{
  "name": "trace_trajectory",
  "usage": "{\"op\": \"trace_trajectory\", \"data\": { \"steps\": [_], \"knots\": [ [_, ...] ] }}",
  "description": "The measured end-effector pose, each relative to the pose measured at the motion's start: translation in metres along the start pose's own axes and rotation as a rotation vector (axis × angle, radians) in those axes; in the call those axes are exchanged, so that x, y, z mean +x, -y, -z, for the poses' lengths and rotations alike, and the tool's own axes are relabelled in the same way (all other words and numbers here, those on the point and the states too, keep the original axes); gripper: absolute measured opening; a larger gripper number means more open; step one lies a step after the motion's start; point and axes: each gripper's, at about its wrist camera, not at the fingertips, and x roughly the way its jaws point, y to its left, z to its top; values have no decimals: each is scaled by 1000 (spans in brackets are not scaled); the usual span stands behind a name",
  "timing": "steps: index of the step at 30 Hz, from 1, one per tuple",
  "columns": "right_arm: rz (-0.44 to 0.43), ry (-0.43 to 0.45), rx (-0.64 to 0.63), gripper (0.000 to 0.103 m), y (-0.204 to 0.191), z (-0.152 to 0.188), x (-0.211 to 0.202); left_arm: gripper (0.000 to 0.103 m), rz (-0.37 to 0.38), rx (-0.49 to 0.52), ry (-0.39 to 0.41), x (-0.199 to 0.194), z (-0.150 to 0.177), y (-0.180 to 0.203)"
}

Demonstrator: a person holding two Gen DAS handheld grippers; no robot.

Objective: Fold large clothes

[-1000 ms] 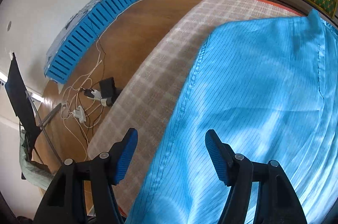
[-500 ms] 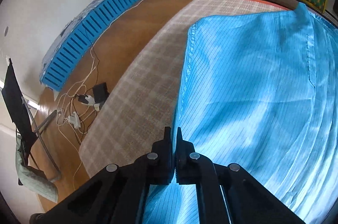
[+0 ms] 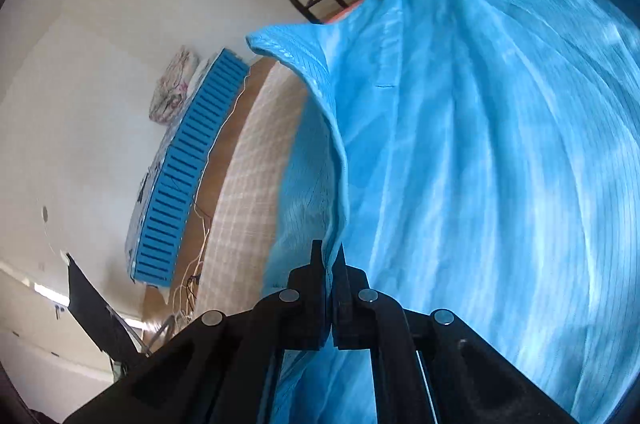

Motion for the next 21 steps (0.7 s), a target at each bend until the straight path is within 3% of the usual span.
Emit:
{"op": "trace_trajectory", "data": {
  "steps": [4, 10, 12, 15, 18, 21],
  "knots": [
    [26, -10, 68, 0, 30, 1, 2, 0, 83, -3, -55, 5, 3, 7],
    [68, -37, 21, 0, 31, -6, 8, 4, 267, -99, -31, -38, 13, -13],
    [77, -43, 3, 0, 31, -6, 8, 4, 249, -134, 14, -54, 15, -32],
    [103, -57, -27, 0, 31, -4, 11, 4, 150, -204, 46, -63, 16, -65],
    [118, -62, -50, 0, 24, 2, 15, 4, 125, -253, 17, -51, 16, -83],
    [139, -73, -84, 0, 16, 6, 16, 4, 150, -278, -63, -20, 19, -83]
  ]
}}
